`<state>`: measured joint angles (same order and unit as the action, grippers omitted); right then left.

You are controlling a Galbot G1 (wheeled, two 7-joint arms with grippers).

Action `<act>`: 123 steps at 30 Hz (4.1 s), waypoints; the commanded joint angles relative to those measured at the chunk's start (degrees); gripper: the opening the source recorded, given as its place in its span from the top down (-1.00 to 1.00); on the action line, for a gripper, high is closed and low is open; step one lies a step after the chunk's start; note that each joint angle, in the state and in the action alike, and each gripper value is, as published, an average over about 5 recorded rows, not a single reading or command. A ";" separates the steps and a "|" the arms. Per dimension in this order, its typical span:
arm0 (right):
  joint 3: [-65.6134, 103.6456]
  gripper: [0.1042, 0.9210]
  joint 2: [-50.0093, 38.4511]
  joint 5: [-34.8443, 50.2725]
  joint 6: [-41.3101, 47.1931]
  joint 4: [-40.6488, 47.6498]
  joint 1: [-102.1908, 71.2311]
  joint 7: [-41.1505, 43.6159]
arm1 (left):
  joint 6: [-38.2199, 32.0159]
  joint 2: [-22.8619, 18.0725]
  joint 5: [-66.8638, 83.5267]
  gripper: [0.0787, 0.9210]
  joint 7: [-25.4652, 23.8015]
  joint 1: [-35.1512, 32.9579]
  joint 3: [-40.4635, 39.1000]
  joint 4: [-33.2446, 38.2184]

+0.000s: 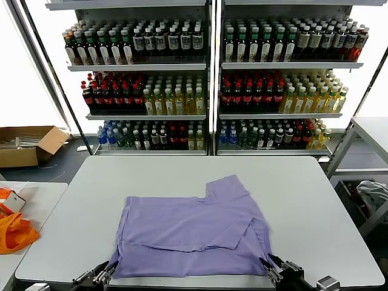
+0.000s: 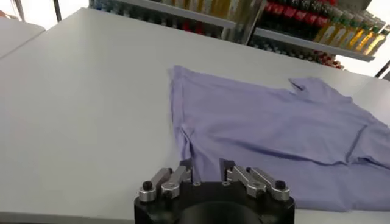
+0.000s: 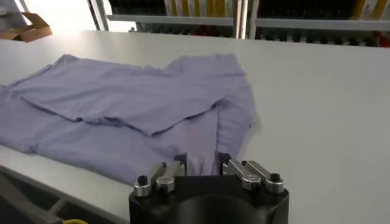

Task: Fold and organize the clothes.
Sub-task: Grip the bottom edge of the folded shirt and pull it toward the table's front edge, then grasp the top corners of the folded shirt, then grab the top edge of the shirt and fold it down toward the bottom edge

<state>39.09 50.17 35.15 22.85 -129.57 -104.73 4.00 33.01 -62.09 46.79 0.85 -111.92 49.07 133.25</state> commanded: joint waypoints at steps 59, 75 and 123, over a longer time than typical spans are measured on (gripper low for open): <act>-35.24 -0.76 14.83 -3.61 6.88 63.79 73.26 17.33 | -7.57 17.48 4.45 -0.77 -22.74 59.76 -40.51 -51.67; -36.24 0.17 15.25 -2.10 8.16 63.08 72.98 16.95 | -7.19 16.56 4.83 -0.75 -22.49 58.11 -40.57 -50.93; -17.45 1.00 1.78 11.40 10.23 22.82 44.29 9.61 | -7.07 22.51 7.67 0.97 -10.06 43.15 -23.90 -25.36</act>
<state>16.11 56.37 43.74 33.00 -94.88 -49.51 14.31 26.07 -41.03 53.29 -11.30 -59.62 15.91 95.90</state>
